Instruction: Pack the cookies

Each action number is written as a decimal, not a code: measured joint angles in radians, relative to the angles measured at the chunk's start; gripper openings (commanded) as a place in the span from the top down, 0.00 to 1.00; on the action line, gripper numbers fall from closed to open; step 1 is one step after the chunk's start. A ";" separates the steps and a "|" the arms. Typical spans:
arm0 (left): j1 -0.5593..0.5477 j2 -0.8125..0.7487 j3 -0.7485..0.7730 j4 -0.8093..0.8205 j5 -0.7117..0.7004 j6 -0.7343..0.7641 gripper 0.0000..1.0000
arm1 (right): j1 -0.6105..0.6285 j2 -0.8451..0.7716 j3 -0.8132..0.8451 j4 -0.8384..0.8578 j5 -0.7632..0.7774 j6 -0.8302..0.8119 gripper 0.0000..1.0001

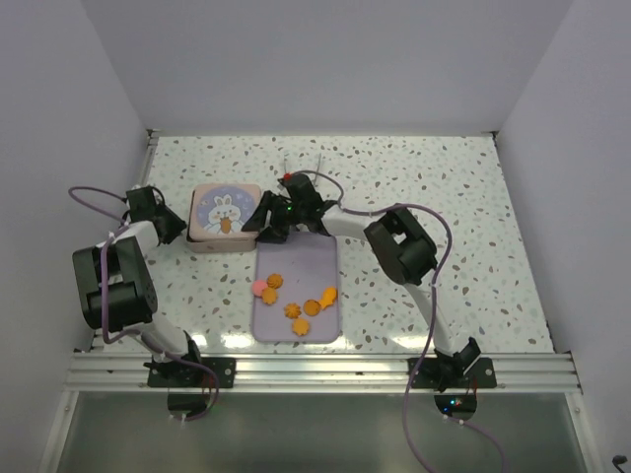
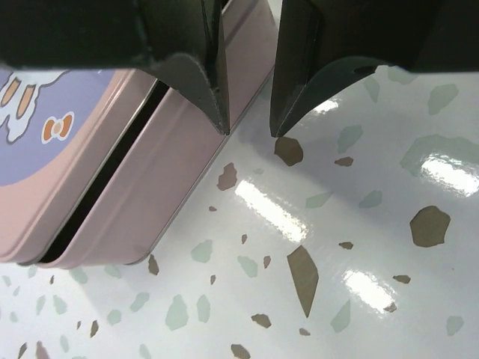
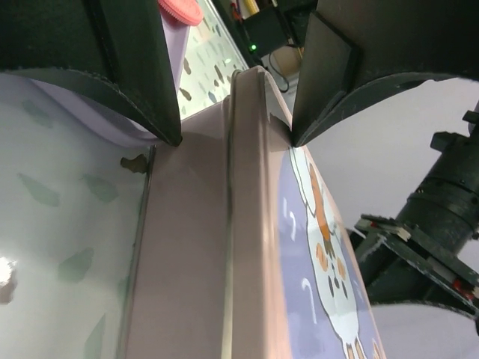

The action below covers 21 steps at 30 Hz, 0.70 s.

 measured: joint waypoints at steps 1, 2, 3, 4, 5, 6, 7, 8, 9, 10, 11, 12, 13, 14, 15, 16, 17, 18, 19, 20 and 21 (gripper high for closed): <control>0.000 -0.003 -0.006 0.016 0.002 -0.008 0.66 | 0.003 0.000 0.001 -0.003 -0.004 0.000 0.34; -0.001 -0.006 -0.011 0.030 0.004 -0.015 0.66 | 0.007 0.000 0.001 -0.006 -0.013 0.001 0.33; -0.002 -0.008 -0.017 0.047 0.008 -0.023 0.66 | 0.011 0.000 0.001 -0.010 -0.019 0.002 0.32; -0.003 -0.011 -0.026 0.068 0.012 -0.033 0.66 | 0.016 0.000 0.001 -0.014 -0.026 0.003 0.31; -0.003 -0.014 -0.034 0.088 0.017 -0.041 0.66 | 0.020 0.000 0.001 -0.017 -0.036 0.004 0.31; -0.003 -0.016 -0.039 0.101 0.022 -0.046 0.66 | 0.025 0.000 0.001 -0.022 -0.045 0.004 0.30; -0.005 -0.018 -0.042 0.113 0.025 -0.053 0.66 | 0.031 0.000 0.001 -0.027 -0.051 0.004 0.29; -0.006 -0.018 -0.044 0.124 0.029 -0.060 0.66 | 0.037 0.000 0.001 -0.030 -0.061 0.004 0.27; -0.009 -0.018 -0.045 0.132 0.032 -0.064 0.66 | 0.043 0.000 0.001 -0.034 -0.069 0.004 0.02; -0.011 -0.018 -0.045 0.137 0.035 -0.068 0.66 | 0.050 0.000 0.001 -0.040 -0.078 0.014 0.02; -0.013 -0.018 -0.046 0.142 0.039 -0.068 0.66 | 0.053 0.000 0.006 -0.025 -0.102 0.005 0.02; -0.015 -0.019 -0.046 0.144 0.040 -0.068 0.66 | 0.063 -0.005 0.012 -0.036 -0.095 0.002 0.01; -0.016 -0.021 -0.046 0.145 0.045 -0.068 0.66 | 0.069 -0.006 0.012 -0.045 -0.099 -0.002 0.02; -0.018 -0.023 -0.047 0.145 0.045 -0.068 0.66 | 0.075 -0.006 0.012 -0.048 -0.097 -0.013 0.01; -0.019 -0.025 -0.047 0.145 0.046 -0.069 0.66 | 0.079 -0.006 0.012 -0.054 -0.098 -0.019 0.02; -0.021 -0.026 -0.047 0.145 0.046 -0.068 0.66 | 0.081 -0.006 0.012 -0.057 -0.098 -0.025 0.01; -0.022 -0.027 -0.047 0.145 0.047 -0.068 0.67 | 0.082 -0.007 0.012 -0.061 -0.098 -0.031 0.01; -0.022 -0.027 -0.047 0.144 0.047 -0.068 0.67 | 0.082 -0.008 0.012 -0.063 -0.098 -0.034 0.01; -0.022 -0.027 -0.047 0.143 0.048 -0.069 0.67 | 0.082 -0.009 0.012 -0.068 -0.098 -0.037 0.01; -0.022 -0.028 -0.047 0.142 0.050 -0.069 0.67 | 0.082 -0.011 0.012 -0.074 -0.098 -0.041 0.01; -0.023 -0.029 -0.047 0.140 0.052 -0.069 0.67 | 0.082 -0.014 0.011 -0.082 -0.098 -0.045 0.01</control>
